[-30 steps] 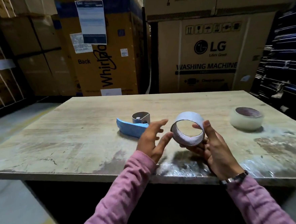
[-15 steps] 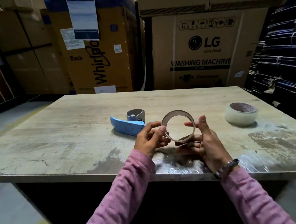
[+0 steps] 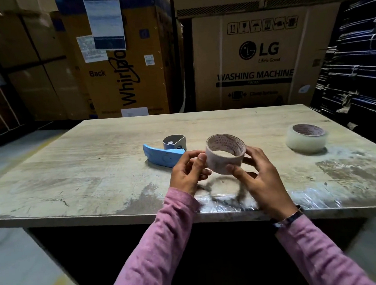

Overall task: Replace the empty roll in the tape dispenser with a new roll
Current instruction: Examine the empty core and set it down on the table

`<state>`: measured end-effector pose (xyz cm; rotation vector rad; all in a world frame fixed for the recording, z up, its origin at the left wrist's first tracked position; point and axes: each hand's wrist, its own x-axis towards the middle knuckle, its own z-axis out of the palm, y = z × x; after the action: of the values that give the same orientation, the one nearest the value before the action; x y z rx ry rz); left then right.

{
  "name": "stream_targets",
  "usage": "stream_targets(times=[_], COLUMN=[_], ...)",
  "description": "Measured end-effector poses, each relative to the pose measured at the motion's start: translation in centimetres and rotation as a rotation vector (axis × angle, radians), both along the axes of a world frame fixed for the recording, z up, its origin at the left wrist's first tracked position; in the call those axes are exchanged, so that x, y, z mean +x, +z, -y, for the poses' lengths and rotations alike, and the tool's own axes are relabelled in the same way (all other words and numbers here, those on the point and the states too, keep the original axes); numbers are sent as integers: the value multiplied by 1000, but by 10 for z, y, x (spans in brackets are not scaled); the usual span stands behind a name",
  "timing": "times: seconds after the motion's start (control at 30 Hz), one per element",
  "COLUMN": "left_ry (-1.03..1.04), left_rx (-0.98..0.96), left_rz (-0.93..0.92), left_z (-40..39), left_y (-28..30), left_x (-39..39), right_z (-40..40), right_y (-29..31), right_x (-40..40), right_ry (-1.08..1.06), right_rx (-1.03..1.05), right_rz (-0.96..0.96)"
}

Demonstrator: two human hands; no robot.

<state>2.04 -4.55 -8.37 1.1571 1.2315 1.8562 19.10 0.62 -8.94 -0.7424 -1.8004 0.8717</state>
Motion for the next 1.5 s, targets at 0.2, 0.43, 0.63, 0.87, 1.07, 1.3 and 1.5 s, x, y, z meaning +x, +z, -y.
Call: stream_targets(times=[0.2,0.43,0.63,0.87,1.07,1.3,1.5], left_ry=[5,-64,-31,27,21,-53,-74], left_rx=[-31,-15,-55,-110,-115,-61,-42], left_rz=[-165,-280,-317,-88,-110,-214,-200], left_z=[1,0,3,1,2,1,1], left_y=[-3,-5,-2,0,0,-4,-5], left_x=[3,2,4,0,0,-2,-4], right_z=[-3,-3,-3,0,0,-2,1], right_y=[-3,-4,-5,-4,-2,-4,0], right_x=[5,4,2,2,1,4,6], right_ry=[6,14,23,69,49,74,52], right_rx=[-122,-155,-230,-256,-206,-187,-125], right_rz=[-52,-126,-143,-180,-137,-106,-44])
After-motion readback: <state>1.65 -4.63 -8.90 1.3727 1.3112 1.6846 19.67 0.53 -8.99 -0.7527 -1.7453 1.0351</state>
